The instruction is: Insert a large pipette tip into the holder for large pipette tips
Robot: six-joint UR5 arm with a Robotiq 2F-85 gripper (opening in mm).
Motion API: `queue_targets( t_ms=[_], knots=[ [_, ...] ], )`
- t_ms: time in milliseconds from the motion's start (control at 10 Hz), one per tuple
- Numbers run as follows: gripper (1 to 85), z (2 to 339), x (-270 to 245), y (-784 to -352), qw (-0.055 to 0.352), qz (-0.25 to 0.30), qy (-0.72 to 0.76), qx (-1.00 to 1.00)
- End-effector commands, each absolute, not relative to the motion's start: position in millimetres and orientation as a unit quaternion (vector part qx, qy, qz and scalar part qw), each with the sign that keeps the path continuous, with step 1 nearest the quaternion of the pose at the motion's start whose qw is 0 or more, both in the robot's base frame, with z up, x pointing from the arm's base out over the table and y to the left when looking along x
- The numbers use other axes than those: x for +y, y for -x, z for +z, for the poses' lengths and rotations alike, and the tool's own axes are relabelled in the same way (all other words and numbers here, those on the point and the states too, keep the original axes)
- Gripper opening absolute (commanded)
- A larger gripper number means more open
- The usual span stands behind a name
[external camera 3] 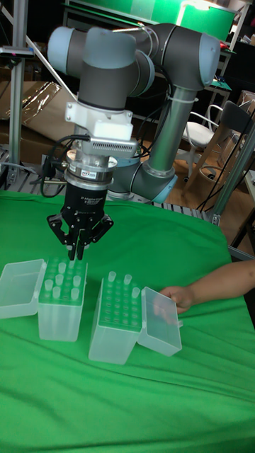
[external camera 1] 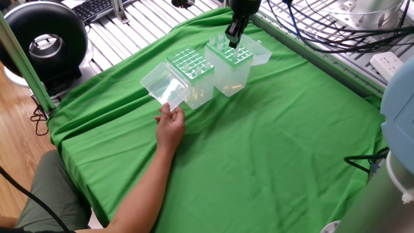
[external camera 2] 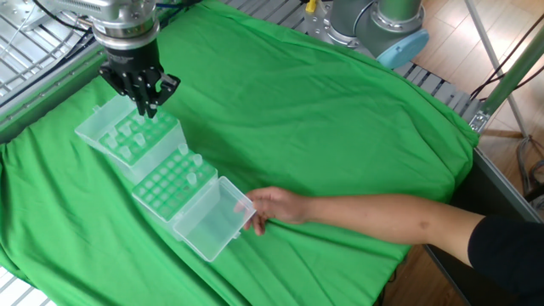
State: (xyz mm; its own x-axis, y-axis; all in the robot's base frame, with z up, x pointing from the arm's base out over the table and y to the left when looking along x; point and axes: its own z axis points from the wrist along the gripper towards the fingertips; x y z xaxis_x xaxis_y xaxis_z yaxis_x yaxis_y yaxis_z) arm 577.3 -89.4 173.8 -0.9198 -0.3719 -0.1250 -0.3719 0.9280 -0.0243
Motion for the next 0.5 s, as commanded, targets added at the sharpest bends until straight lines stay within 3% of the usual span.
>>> queue_targets(
  t_ms=[0,400],
  knots=[
    [16.3,192.2,-87.0,-572.2,0.057,0.0,0.187,0.981],
    [16.0,212.5,-86.7,-568.8,0.048,-0.004,0.191,0.98]
  ],
)
